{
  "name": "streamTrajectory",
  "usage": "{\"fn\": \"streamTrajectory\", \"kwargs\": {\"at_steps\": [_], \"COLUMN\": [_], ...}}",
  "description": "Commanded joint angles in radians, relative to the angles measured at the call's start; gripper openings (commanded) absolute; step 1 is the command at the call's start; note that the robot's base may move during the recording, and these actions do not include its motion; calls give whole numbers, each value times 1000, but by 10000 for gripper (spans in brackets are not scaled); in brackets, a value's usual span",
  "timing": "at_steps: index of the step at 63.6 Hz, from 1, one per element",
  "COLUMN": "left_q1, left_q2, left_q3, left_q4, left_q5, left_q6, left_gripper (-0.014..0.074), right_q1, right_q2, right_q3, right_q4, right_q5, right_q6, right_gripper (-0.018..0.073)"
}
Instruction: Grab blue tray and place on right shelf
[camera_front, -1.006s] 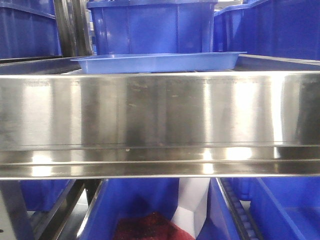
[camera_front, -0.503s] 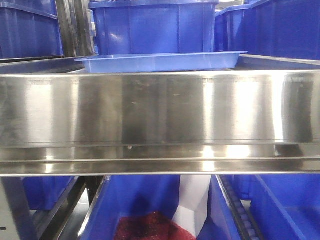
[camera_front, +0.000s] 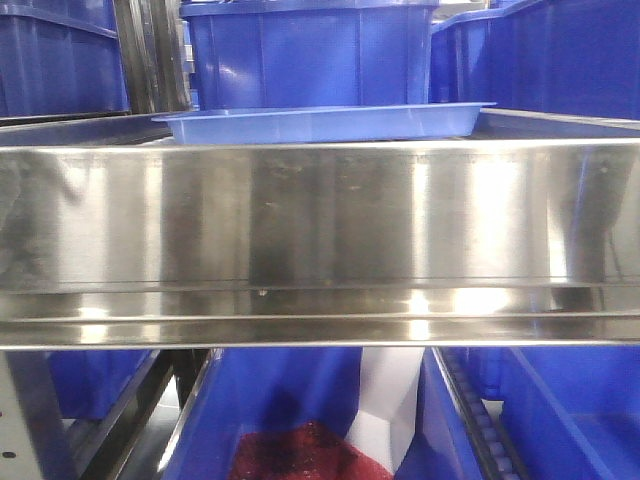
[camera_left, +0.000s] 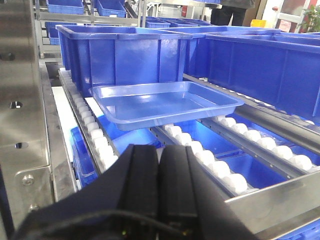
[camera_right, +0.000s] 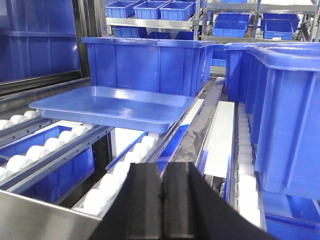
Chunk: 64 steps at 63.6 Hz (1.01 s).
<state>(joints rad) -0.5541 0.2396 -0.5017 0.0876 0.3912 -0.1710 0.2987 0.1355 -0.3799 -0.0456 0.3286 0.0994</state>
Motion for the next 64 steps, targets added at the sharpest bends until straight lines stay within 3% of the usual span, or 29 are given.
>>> {"fn": "streamTrajectory", "kwargs": {"at_steps": [1,23,29,33,41,51,64], "left_q1": [-7,-7,8,44,165,332,443], "left_q2": [9,9,7,-7,-65,-175,-262], "left_q3": [-26,-17,-8,-6,31,163,401], "left_q4": [6,4,-56,-61,-169,-185,-185], "left_q5": [-92,-92,-78,-69,-57,-110,-289], "left_q6": [0,0,0,51,212,216,216], "left_gripper": [-48,-48,-48,-49,-48,-48,-48], "right_q1": [0,0,0,0,0,0,0], "right_q2": [11,11,11,11,11,11,11], "right_q3": [-27,-27,-27,-27,-27,-27,-27], "right_q4": [-12,-12,-12,-12,-12,-12,-12], "right_q5": [-100,-100,-100,-100,-100,-100,-100], "right_q6": [-8,-8,-8,-8,-8,-8,-8], "right_gripper": [56,56,56,56,56,56,56]}}
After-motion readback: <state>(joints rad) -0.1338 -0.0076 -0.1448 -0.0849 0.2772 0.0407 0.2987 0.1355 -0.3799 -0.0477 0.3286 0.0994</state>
